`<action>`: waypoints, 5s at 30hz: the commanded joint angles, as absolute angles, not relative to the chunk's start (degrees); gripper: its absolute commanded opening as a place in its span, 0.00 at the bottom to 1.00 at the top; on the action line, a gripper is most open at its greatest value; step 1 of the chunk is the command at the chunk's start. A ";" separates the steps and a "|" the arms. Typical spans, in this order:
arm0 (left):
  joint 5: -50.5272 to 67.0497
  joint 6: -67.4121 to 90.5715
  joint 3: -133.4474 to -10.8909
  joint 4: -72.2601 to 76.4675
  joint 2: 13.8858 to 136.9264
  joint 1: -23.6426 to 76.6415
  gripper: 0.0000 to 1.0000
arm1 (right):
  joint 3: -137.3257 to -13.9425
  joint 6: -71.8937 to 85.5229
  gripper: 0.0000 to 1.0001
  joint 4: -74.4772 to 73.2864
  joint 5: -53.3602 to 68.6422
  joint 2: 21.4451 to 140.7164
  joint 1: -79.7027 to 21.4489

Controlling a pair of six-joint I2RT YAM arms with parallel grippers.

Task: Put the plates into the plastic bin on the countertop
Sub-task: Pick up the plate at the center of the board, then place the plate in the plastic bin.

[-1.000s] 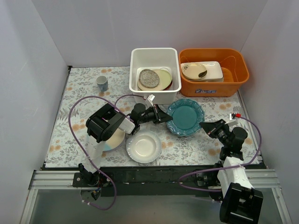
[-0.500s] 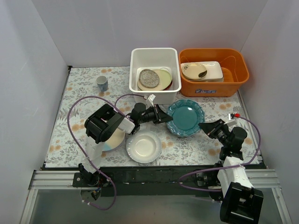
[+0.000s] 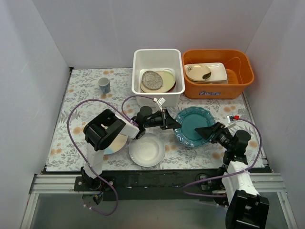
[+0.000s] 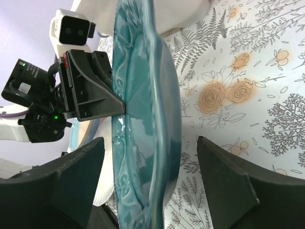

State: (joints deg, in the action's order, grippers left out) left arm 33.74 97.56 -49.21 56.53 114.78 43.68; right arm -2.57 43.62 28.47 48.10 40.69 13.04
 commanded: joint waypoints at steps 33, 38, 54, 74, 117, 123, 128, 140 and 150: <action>27.60 82.62 -58.45 33.50 95.28 40.61 0.00 | 4.83 40.96 0.98 23.91 47.02 34.80 13.10; 27.69 80.78 -59.68 30.33 93.17 39.11 0.00 | 4.83 40.87 0.98 23.73 47.11 34.54 13.18; 26.19 77.70 -64.07 23.03 87.80 33.58 0.00 | 5.01 40.69 0.98 23.38 47.37 34.01 13.27; 24.00 75.67 -71.89 17.32 87.80 30.06 0.00 | 5.19 40.08 0.98 23.73 47.90 34.89 13.18; 11.00 74.80 -88.68 7.47 98.26 23.03 0.00 | 4.66 38.85 0.98 24.26 47.73 37.53 13.36; 5.89 72.60 -91.49 5.01 100.02 23.03 0.00 | 4.22 38.50 0.98 23.91 47.55 37.70 13.45; 2.65 71.19 -94.21 2.29 101.77 23.03 0.00 | 4.04 38.50 0.98 24.00 47.55 37.97 13.36; 3.60 70.31 -98.79 -1.23 105.73 23.03 0.00 | 3.87 38.23 0.98 23.73 47.64 38.06 13.36; 3.60 69.96 -101.24 -4.04 108.54 23.03 0.00 | 3.95 37.97 0.98 23.64 47.64 38.41 13.45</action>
